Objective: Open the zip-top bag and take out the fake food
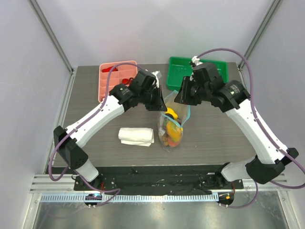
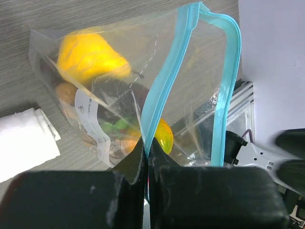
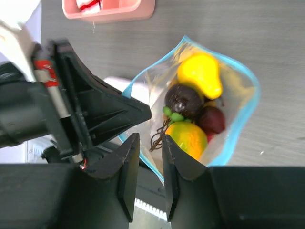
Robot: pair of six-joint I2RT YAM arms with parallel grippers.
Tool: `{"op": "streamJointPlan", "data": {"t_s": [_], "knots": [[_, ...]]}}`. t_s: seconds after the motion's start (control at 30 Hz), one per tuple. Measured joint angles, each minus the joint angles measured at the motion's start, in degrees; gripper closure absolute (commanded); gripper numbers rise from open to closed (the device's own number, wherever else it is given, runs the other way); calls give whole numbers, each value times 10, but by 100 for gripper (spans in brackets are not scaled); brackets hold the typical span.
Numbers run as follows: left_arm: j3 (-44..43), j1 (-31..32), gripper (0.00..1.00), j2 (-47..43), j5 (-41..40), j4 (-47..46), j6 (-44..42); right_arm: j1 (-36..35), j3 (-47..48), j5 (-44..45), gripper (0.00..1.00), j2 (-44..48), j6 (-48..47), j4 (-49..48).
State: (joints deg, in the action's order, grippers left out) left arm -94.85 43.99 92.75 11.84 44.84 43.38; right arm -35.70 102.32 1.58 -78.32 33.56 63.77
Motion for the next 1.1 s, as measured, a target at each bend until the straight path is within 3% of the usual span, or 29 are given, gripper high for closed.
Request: {"op": "streamJointPlan", "data": {"t_s": [0.17,0.3,0.6,0.93,1.1], "knots": [[0,0,100,0,2,-5,0,-2,-59,-55,64,-32,3,-21],[2,0,100,0,2,-11,1,-2,-91,-79,47,-70,-21,-13],[8,0,100,0,2,-18,3,-2,-186,-126,30,-57,-69,-13],[26,0,100,12,4,-21,8,-2,-285,-176,26,-1,-91,-82],[37,0,100,16,8,-22,11,-2,-347,-181,36,8,-82,-141]]}}
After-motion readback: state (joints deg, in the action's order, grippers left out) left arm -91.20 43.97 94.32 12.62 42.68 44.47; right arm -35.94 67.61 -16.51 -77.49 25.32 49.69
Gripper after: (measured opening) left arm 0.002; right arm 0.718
